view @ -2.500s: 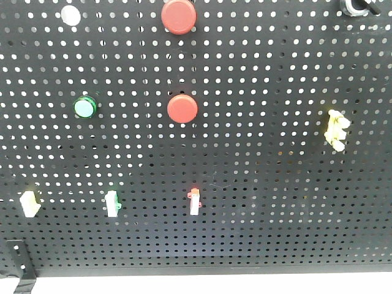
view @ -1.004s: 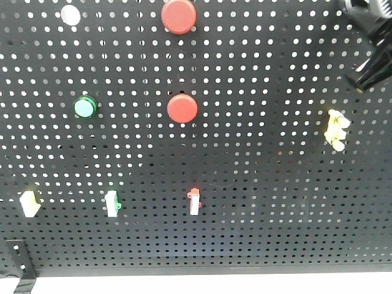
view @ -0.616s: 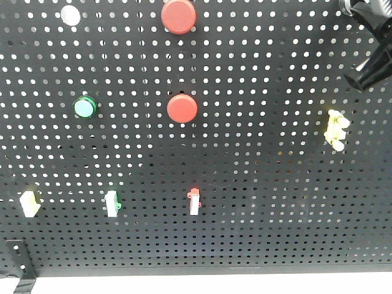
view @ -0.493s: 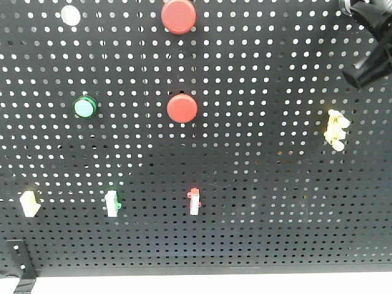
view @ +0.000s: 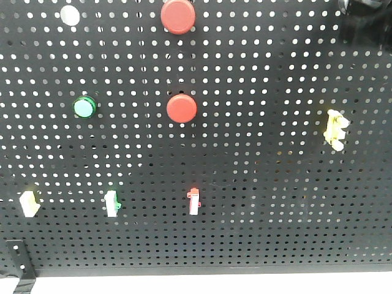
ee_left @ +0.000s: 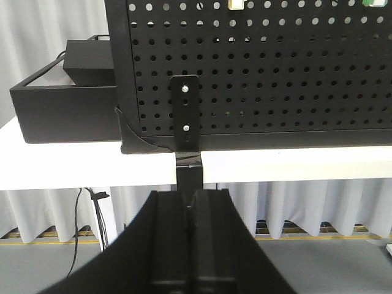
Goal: Rotate knob clockwise with right arm
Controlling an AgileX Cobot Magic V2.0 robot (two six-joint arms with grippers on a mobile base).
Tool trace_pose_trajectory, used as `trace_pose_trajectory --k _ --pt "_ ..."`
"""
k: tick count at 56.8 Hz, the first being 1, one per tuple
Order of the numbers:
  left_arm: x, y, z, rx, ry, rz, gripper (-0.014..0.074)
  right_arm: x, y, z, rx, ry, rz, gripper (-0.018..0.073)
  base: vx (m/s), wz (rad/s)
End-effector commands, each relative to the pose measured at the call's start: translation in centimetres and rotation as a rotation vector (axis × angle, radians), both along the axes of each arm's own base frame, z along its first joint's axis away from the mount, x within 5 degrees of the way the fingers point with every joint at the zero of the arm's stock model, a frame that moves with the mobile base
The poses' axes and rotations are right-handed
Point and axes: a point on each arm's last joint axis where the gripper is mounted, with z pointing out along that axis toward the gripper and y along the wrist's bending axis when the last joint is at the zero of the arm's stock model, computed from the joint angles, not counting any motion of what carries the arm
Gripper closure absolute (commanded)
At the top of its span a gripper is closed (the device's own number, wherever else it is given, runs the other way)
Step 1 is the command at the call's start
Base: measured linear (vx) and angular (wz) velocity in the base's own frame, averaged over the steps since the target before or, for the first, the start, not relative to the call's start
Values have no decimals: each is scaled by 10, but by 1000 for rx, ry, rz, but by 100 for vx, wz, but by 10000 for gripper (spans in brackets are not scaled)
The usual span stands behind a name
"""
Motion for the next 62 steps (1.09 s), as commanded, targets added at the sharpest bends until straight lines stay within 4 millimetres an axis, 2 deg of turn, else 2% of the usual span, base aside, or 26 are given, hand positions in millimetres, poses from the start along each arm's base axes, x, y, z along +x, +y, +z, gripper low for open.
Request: trace_pose_trajectory --k 1,29,48,57,62 --pt "1 0 -1 -8 -64 -3 603 -12 -3 23 221 -85 25 568 0 0" --pt "1 0 -1 -8 -64 -3 603 -14 0 27 781 44 209 568 0 0" --pt "1 0 -1 -8 -64 -3 603 -15 0 27 768 42 211 545 0 0" --pt "1 0 -1 -8 -64 -3 603 -15 1 26 765 51 219 470 0 0" --pt "1 0 -1 -8 -64 -3 603 -15 1 26 768 53 221 393 0 0"
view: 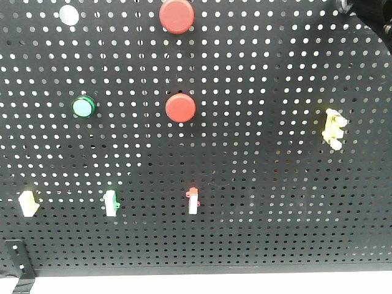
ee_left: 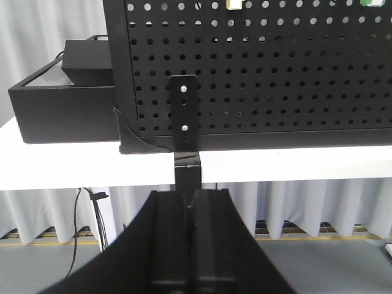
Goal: Rotate knob clockwise with right arm
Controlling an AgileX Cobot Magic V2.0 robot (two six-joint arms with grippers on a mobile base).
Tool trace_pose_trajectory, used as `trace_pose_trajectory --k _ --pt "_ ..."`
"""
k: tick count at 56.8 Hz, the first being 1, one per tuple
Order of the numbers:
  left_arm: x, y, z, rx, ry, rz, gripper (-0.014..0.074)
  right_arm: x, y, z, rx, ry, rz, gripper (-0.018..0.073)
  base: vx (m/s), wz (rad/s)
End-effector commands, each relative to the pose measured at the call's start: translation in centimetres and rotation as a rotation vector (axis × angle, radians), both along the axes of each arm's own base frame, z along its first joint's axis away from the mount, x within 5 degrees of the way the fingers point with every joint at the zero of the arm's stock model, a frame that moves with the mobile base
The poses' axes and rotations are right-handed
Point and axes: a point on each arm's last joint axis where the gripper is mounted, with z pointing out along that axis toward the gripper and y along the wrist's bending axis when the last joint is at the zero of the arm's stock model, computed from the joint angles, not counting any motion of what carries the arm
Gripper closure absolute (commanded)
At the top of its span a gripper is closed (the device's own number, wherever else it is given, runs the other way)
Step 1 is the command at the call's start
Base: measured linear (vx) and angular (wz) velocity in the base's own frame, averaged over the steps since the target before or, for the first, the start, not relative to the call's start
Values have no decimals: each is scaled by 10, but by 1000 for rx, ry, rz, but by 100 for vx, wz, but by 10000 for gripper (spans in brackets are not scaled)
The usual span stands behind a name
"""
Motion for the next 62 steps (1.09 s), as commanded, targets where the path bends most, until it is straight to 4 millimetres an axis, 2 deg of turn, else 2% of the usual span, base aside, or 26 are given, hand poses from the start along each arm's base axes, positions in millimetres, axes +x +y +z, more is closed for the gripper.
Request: trace_pose_trajectory --k 1,14,22,28,39,55,62 --pt "1 0 -1 -8 -64 -3 603 -16 1 27 104 -73 30 381 0 0" --pt "1 0 -1 -8 -64 -3 603 -16 1 27 104 -72 31 144 0 0" --pt "1 0 -1 -8 -64 -3 603 -17 1 27 121 -68 39 69 0 0" --pt "1 0 -1 -8 -64 -3 603 -22 6 27 87 -56 99 67 0 0" --pt "1 0 -1 -8 -64 -3 603 -49 11 19 -190 -69 144 89 0 0" --pt "1 0 -1 -8 -64 -3 603 -100 -7 1 -216 -116 39 122 0 0" --pt "1 0 -1 -8 -64 -3 603 -115 -11 -9 -205 -120 29 121 0 0"
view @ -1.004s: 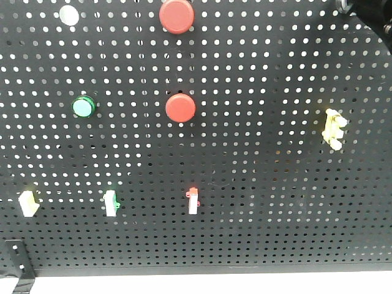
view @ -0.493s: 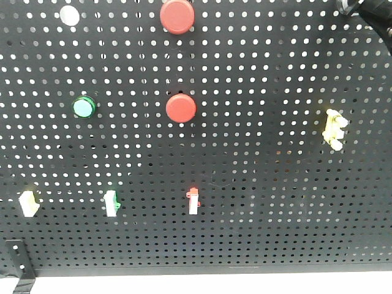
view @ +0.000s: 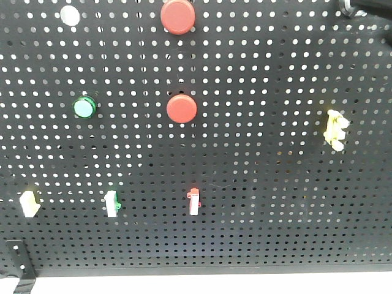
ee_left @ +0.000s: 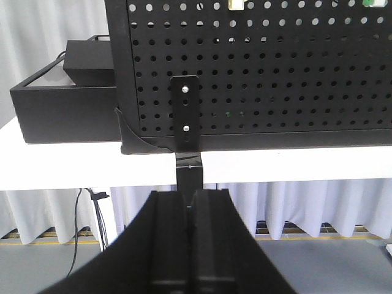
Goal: Rotate knob clockwise with right arm
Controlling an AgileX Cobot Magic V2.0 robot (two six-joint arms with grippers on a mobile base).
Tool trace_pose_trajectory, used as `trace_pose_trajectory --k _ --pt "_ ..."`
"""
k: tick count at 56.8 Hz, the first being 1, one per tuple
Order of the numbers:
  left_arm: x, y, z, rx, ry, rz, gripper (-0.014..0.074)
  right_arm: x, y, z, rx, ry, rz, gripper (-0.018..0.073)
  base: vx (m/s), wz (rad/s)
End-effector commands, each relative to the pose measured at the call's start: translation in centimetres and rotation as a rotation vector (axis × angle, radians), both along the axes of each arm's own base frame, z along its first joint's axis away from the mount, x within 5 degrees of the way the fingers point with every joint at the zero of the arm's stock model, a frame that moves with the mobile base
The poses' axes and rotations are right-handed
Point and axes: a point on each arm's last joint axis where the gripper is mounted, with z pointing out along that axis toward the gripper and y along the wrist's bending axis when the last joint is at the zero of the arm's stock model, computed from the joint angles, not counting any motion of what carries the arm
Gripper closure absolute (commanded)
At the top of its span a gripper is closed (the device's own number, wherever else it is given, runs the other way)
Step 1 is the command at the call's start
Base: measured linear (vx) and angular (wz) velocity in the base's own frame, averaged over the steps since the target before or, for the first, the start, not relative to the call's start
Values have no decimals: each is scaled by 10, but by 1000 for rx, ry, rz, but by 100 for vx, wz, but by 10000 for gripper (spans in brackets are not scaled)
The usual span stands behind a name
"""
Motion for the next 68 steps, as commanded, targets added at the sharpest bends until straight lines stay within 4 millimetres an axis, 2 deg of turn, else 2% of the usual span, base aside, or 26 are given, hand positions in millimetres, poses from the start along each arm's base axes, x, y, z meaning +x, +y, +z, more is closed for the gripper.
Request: trace_pose_trajectory --k 1,8,18,30,36,41,50,57,68 --pt "1 0 -1 -8 -64 -3 603 -16 -9 8 35 -73 -52 121 0 0" --pt "1 0 -1 -8 -64 -3 603 -33 -12 6 39 -96 -50 121 0 0" --pt "1 0 -1 -8 -64 -3 603 -46 -14 10 47 -129 -51 121 0 0" --pt "1 0 -1 -8 -64 -3 603 -49 -15 11 51 -137 -52 121 0 0" --pt "1 0 -1 -8 -64 -3 603 -48 -20 15 61 -179 -114 121 0 0" --pt "1 0 -1 -8 -64 -3 603 -50 -24 16 -52 -239 -187 121 0 0" --pt "1 0 -1 -8 -64 -3 603 -77 -30 11 -457 -349 -310 190 0 0" --pt "1 0 -1 -8 -64 -3 603 -101 -42 -14 -639 -366 -440 307 0 0" --pt "1 0 -1 -8 -64 -3 603 -130 -53 -92 -691 -276 -599 545 0 0"
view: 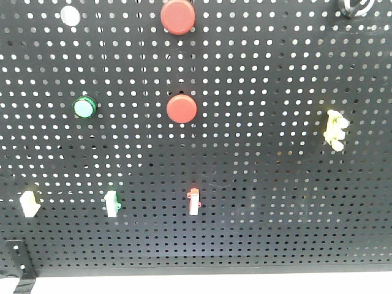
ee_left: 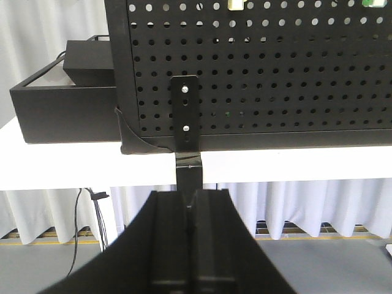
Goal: Rotate knob clockwise with right arm
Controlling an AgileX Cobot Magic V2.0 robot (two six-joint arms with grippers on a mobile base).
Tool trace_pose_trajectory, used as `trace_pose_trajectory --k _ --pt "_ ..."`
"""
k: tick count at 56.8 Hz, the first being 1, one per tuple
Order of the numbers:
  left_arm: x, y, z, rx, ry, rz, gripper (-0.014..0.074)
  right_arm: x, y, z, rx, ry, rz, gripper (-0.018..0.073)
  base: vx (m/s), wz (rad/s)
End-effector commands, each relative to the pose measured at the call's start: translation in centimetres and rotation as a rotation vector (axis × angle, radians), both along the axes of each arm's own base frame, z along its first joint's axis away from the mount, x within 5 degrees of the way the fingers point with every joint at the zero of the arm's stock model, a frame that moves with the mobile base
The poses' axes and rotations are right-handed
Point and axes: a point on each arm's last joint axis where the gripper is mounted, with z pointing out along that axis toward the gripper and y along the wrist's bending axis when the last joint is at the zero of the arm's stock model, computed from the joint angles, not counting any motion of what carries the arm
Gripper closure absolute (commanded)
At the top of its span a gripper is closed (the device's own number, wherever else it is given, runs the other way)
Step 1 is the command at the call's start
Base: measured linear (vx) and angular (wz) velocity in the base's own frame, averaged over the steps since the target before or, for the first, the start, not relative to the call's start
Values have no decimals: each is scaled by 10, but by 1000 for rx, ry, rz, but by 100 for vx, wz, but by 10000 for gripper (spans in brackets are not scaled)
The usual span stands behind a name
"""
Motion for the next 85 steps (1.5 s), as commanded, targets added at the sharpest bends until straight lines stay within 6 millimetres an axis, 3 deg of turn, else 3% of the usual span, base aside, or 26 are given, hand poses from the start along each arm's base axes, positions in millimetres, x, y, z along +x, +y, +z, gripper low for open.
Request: trace_pose_trajectory --k 1,11,16,23,34,42,85 --pt "1 0 -1 -8 -64 -3 603 -11 -3 -24 12 -50 -73 572 0 0" --pt "1 0 -1 -8 -64 -3 603 -20 -5 -90 54 -10 -121 572 0 0" --pt "1 0 -1 -8 -64 -3 603 -15 -6 -122 108 39 -118 571 0 0" --pt "1 0 -1 -8 -64 -3 603 0 -7 -153 244 151 -99 571 0 1" --pt "1 0 -1 -8 -63 -3 603 14 -9 -204 181 255 -125 571 0 0" --pt "1 0 -1 -8 -63 -3 603 19 -8 -229 203 236 -114 571 0 0" --pt "1 0 -1 -8 -63 -3 603 19 -8 -232 204 279 -119 568 0 0"
